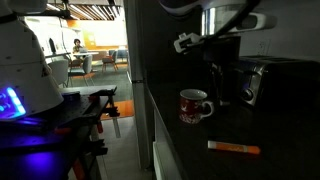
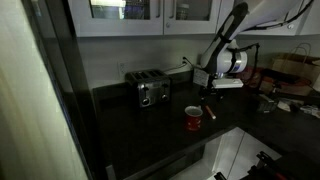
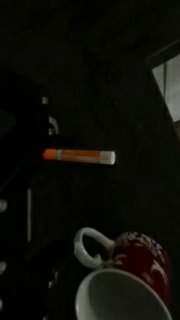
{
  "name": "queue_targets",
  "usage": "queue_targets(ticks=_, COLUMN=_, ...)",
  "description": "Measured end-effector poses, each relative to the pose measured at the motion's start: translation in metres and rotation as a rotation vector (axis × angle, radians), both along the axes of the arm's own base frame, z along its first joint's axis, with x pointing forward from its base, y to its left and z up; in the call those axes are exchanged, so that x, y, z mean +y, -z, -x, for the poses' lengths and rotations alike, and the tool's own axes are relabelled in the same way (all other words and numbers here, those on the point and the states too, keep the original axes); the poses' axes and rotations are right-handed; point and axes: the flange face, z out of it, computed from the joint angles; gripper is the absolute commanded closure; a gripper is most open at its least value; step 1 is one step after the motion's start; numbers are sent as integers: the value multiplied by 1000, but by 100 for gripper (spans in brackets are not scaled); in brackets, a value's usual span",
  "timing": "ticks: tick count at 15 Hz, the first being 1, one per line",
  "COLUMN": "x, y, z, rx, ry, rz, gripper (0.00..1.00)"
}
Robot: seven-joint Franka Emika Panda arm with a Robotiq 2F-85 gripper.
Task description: Put the orange marker in the red mug
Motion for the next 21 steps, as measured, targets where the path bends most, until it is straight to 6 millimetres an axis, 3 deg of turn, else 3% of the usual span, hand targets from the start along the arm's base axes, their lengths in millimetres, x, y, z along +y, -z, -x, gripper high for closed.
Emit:
queue_targets(ticks=7, x=-38, y=56, z=-27, rx=120, ry=6, rz=-53, gripper=0)
queue_targets(ticks=13, x=-54, y=76, z=-49, rx=185, ry=2, rz=-88, gripper=0)
queue_targets(ticks=14, x=-57, y=78, z=-53, rx=189, ry=4, rz=-92, gripper=6)
queue_targets(ticks=15, x=-59, y=79, z=-56, rx=190, ry=6, rz=-94, gripper=23)
queue_targets(ticks=16, x=-60, y=80, z=-60, rx=193, ry=6, rz=-96, gripper=32)
queue_targets(ticks=21, x=-65, y=90, z=-71, rx=222, ry=5, rz=-109, gripper=73)
